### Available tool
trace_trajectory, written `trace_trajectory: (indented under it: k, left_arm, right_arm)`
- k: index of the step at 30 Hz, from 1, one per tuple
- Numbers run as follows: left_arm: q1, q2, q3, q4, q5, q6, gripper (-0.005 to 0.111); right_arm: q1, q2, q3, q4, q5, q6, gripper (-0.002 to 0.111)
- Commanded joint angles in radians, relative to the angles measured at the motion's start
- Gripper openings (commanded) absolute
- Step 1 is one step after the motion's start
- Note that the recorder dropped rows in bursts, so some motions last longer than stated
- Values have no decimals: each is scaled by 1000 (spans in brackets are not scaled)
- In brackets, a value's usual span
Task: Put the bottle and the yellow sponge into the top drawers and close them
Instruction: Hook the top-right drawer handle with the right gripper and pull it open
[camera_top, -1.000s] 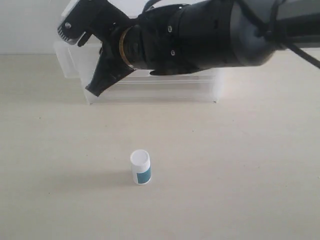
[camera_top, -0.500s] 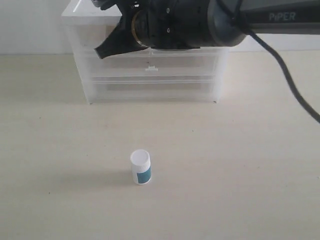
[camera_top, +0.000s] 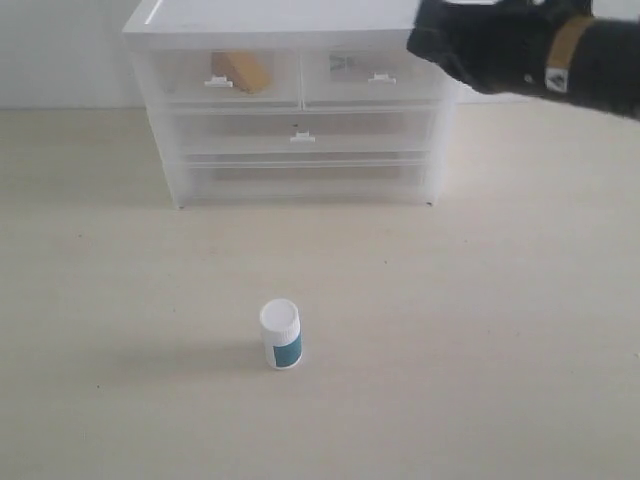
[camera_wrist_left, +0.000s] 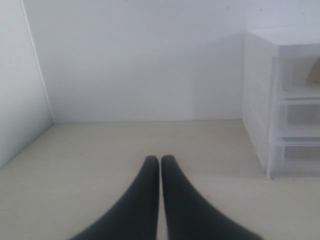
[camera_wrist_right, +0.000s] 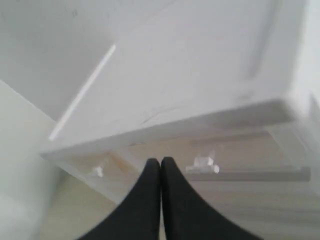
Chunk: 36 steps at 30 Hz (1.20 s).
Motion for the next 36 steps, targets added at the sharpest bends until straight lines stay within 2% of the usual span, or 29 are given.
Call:
trace_trajectory:
  k: [1, 4, 8, 10, 19, 22, 25, 27, 30, 36]
  left_arm:
    - [2, -3, -3, -7, -11, -9, 4]
    - [2, -3, -3, -7, -11, -9, 4]
    - [2, -3, -3, -7, -11, -9, 4]
    - [2, -3, -3, -7, -11, -9, 4]
    - [2, -3, -3, -7, -11, -9, 4]
    - [2, -3, -3, -7, -11, -9, 4]
    - [2, -3, -3, -7, -11, -9, 4]
    - [2, -3, -3, -7, -11, -9, 4]
    - [2, -3, -3, -7, -11, -9, 4]
    - [2, -3, -3, -7, -11, -9, 4]
  right_arm:
    - [-41, 117, 125, 215, -375, 22, 0]
    - [-21, 176, 109, 188, -380, 38, 9]
    - [34, 238, 85, 300, -376, 129, 36]
    - [53, 263, 66, 331, -376, 178, 45]
    - [61, 361, -73, 338, -371, 285, 46]
    - [61, 390, -114, 335, -371, 318, 42]
    - [61, 403, -123, 329, -379, 341, 19]
    - [61, 403, -120, 321, -418, 341, -1]
    - [61, 403, -91, 311, -527, 314, 0]
    - [61, 338, 112, 264, -527, 221, 0]
